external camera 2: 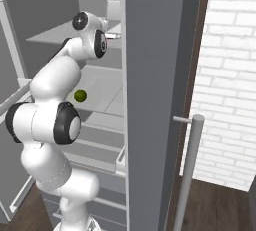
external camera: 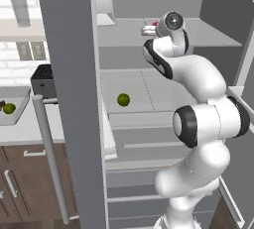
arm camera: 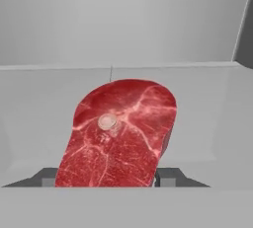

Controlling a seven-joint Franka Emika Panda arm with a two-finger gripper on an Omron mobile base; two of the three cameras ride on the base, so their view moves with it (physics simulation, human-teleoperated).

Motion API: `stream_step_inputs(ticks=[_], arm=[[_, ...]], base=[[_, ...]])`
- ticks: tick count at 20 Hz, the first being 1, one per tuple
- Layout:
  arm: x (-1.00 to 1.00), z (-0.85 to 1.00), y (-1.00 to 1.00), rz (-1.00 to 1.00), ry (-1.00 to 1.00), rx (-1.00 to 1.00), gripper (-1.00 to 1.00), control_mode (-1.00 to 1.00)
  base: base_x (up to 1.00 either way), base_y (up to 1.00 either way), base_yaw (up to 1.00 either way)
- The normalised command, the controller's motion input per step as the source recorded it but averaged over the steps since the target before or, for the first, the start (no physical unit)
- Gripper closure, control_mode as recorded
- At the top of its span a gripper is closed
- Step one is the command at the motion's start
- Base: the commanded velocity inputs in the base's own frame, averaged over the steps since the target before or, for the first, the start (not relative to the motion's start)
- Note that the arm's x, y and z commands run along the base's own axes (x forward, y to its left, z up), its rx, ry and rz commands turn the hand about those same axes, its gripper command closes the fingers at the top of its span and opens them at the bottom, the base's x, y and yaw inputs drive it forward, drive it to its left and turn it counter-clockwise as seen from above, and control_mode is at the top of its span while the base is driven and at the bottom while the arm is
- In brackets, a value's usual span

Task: Place one lime and one steak in each tupperware on the nearby counter, to pack two identical lunches.

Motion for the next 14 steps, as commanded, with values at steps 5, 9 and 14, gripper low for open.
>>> stream_step_inputs(ticks=[5,9,14], arm=[[-1.0,0.51,0.0,0.0,0.14,0.0,1.0,-1.0],[-1.0,0.49,0.0,0.0,0.14,0.0,1.0,-1.0],[-1.0,-0.27,0.0,0.0,0.02,-0.03,1.0,-1.0]], base=[[0.0,0.0,0.0],[0.0,0.0,0.0],[0.0,0.0,0.0]])
